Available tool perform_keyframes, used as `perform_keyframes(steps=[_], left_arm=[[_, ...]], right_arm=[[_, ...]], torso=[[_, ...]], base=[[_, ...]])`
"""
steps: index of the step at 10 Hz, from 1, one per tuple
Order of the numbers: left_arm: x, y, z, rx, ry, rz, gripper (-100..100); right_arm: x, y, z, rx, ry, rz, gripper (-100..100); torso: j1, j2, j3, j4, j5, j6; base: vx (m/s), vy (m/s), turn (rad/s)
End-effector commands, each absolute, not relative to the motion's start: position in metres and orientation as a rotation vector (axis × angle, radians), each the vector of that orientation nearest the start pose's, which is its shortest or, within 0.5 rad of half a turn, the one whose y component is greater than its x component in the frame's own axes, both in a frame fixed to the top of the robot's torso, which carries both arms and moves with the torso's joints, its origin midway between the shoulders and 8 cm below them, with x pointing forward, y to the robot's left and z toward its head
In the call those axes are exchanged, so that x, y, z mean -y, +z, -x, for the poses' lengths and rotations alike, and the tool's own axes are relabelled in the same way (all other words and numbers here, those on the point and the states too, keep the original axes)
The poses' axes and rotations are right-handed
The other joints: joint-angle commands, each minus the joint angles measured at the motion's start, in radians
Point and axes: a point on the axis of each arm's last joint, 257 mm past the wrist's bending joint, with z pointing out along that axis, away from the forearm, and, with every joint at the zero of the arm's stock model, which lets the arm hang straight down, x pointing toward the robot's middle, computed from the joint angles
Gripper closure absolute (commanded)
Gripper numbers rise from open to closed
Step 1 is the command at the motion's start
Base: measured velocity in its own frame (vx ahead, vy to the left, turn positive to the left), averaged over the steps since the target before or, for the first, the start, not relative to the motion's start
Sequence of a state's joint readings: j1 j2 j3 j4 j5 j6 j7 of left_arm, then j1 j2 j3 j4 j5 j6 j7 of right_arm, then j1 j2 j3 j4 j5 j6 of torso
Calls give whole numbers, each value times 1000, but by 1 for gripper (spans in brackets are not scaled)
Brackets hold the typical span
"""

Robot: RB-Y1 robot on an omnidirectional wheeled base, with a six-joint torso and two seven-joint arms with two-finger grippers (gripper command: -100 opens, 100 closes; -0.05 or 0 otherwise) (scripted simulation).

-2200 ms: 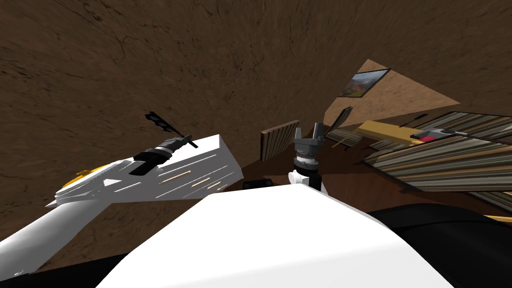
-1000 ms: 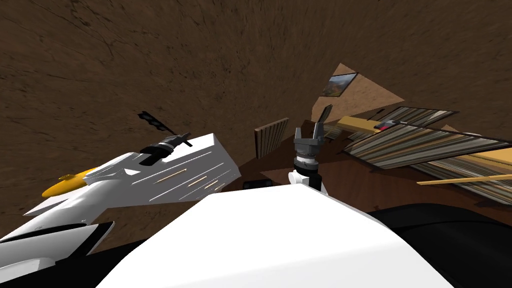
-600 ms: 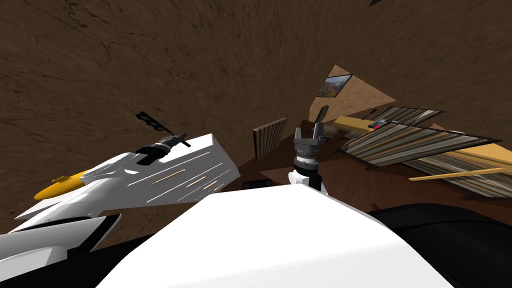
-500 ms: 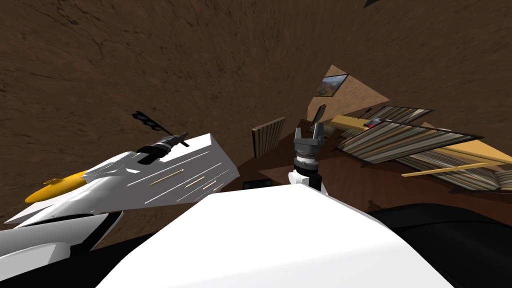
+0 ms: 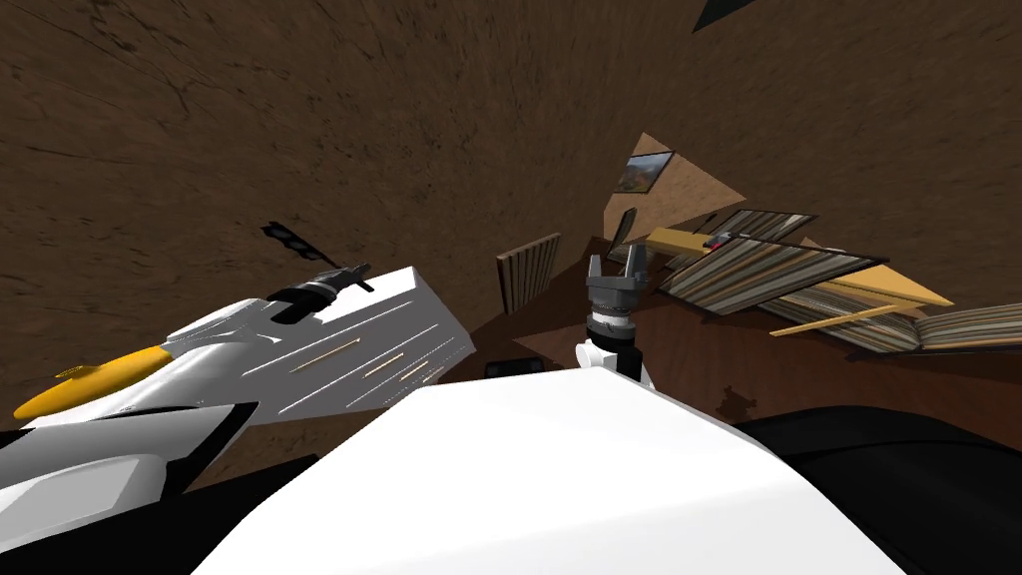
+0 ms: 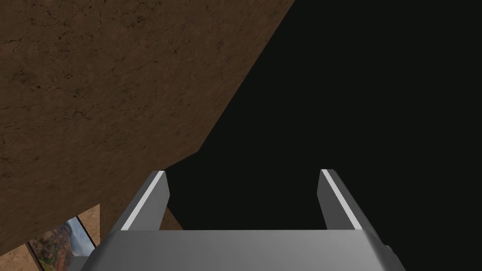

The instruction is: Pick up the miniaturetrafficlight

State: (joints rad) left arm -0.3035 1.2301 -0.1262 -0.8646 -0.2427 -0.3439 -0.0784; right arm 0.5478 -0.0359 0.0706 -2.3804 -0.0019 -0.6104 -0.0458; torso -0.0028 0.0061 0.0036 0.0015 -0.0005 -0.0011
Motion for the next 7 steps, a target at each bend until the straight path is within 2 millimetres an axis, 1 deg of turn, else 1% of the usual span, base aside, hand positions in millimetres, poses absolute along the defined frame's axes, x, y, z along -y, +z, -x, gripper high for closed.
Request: perform_keyframes(steps=[1, 2, 3, 4, 5, 6, 7], left_arm=[[-677, -28, -546, -1580, 113, 193, -100], [-689, -27, -543, -1576, 131, 218, -100], [-701, -32, -536, -1583, 150, 243, -100], [-690, -30, -544, -1598, 131, 190, -100], [-696, -31, -545, -1605, 146, 201, -100], [-702, -22, -546, -1588, 155, 218, -100], [-710, -14, -545, -1573, 166, 239, -100]], right_arm=[[251, 71, -302, -512, 1442, -525, 0], [251, 71, -302, -512, 1442, -525, 0], [251, 71, -302, -513, 1441, -525, 0], [251, 71, -302, -513, 1441, -525, 0], [251, 71, -302, -512, 1442, -525, 0], [251, 71, -302, -512, 1442, -525, 0], [251, 71, -302, -512, 1442, -525, 0]], torso=[[0, 0, 0, 0, 0, 0], [1, -1, -1, 0, 0, -1], [3, -4, -2, -1, 1, -1], [4, -5, -3, -1, 1, -1], [1, -2, -2, -1, 0, 1], [-1, 0, 0, 0, 0, 0], [1, -1, 0, 0, 0, -1]], base=[[-66, -28, 42], [-20, -8, 35], [0, 0, 0], [-85, -46, -245], [-128, -70, -193], [-76, -30, -1], [-21, 3, 32]])
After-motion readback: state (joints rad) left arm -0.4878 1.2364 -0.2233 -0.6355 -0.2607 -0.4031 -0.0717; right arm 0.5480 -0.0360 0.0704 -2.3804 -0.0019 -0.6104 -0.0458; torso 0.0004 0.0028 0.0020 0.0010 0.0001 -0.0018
